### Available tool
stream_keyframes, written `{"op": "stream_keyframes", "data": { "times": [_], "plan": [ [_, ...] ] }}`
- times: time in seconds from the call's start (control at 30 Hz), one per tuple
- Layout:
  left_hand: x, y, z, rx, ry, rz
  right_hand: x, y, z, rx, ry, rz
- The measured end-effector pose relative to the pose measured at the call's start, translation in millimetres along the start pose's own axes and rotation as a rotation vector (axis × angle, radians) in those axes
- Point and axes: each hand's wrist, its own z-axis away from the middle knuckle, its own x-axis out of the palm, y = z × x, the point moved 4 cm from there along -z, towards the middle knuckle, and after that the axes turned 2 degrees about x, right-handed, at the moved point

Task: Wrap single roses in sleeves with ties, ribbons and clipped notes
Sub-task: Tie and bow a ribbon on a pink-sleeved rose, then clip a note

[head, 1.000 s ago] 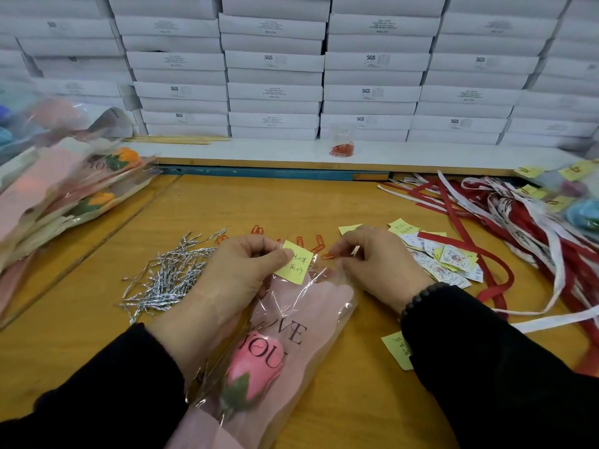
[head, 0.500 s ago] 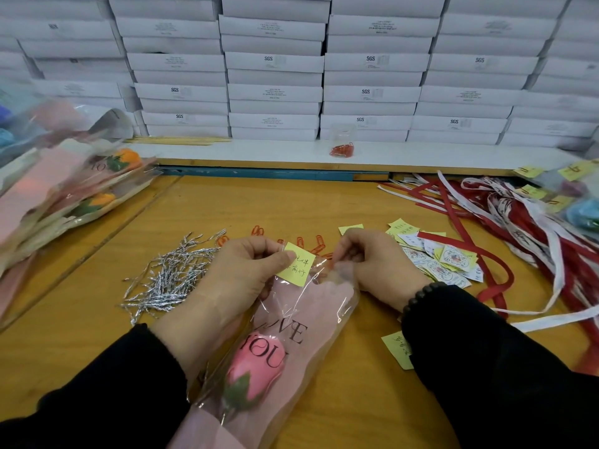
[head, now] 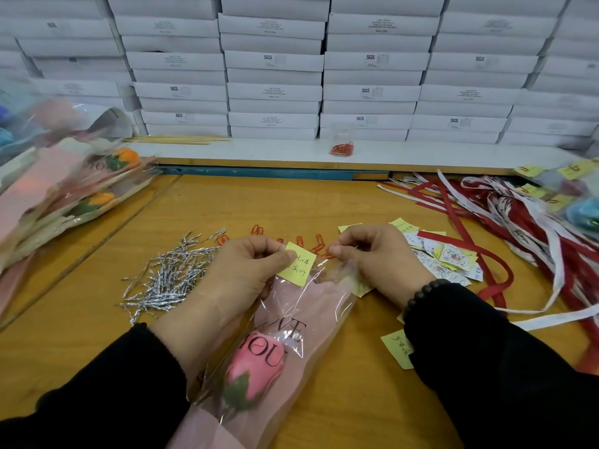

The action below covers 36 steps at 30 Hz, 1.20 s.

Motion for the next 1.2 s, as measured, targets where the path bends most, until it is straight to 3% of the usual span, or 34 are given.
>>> {"op": "stream_keyframes", "data": {
  "times": [0.43,0.77,1.2],
  "plan": [
    [1,1,0,0.025,0.000,-0.041,-14,-32,9,-0.177,0.131,-0.172],
    [3,3,1,0.044,-0.009,-0.031,9,-30,12,-0.134,-0.014,-0.266],
    [10,3,4,0.069,-0.094,0.019,15,-31,16,-0.127,0.080,-0.274]
  ]
}}
